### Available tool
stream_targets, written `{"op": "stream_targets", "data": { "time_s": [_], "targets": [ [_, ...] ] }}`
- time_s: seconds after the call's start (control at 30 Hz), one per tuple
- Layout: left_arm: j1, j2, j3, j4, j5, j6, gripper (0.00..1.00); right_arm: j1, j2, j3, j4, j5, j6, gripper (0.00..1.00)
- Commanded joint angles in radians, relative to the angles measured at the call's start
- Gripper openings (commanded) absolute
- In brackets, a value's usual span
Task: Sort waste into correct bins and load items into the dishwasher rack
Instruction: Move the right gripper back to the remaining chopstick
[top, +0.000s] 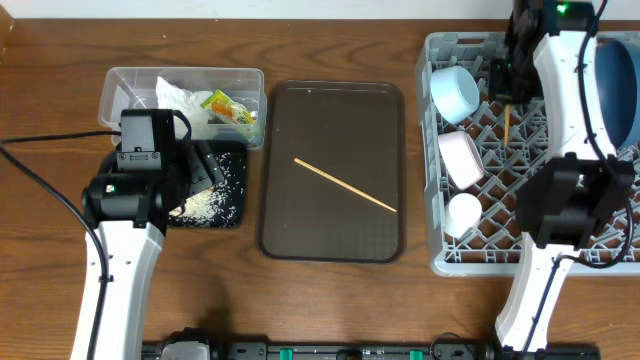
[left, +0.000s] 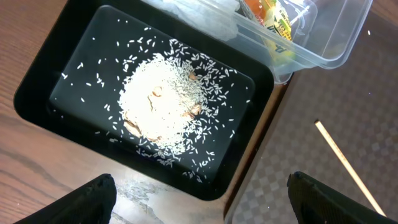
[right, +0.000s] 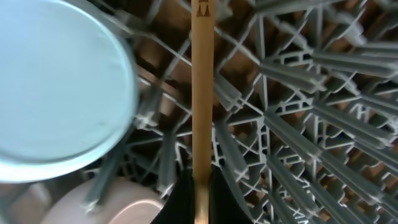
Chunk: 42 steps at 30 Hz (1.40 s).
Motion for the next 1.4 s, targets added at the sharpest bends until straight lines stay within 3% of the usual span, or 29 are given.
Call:
{"op": "stream_targets", "data": {
  "time_s": [0.0, 0.07, 0.13, 0.27, 0.47, 0.77, 1.0, 1.37],
  "targets": [
    [0.004, 0.004, 0.022, 0.0, -0.009, 0.006, 0.91, -0.022, -0.004, -0.069, 0.027, 0.014, -0.034, 0.03],
    [0.004, 0.004, 0.022, 0.0, -0.009, 0.006, 0.91, -0.023, -0.004, -0.096, 0.044, 0.008, -0.038, 0.2],
    [0.004, 0.004, 0.022, 0.0, -0.009, 0.006, 0.91, -0.023, -0.004, -0.101, 0.053, 0.0, -0.048, 0.47],
    [0.004, 0.004, 0.022, 0.0, -0.009, 0.006, 0.91, -0.022, -0.005, -0.093, 0.076, -0.021, -0.072, 0.63],
    [0.004, 0.004, 0.022, 0.0, -0.009, 0.006, 0.91, 0.004, -0.006, -0.035, 0.056, -0.164, -0.187, 0.66],
    [0.004, 0.004, 0.022, 0.0, -0.009, 0.006, 0.91, 0.198, -0.047, 0.079, 0.025, -0.105, -0.229, 0.71],
    [0.004, 0.004, 0.022, 0.0, -0.009, 0.006, 0.91, 0.403, -0.036, 0.018, 0.068, -0.184, -0.369, 0.72],
    [0.004, 0.004, 0.022, 0.0, -0.009, 0.006, 0.91, 0.599, 0.047, -0.043, 0.14, -0.259, -0.37, 0.73]
  ]
}}
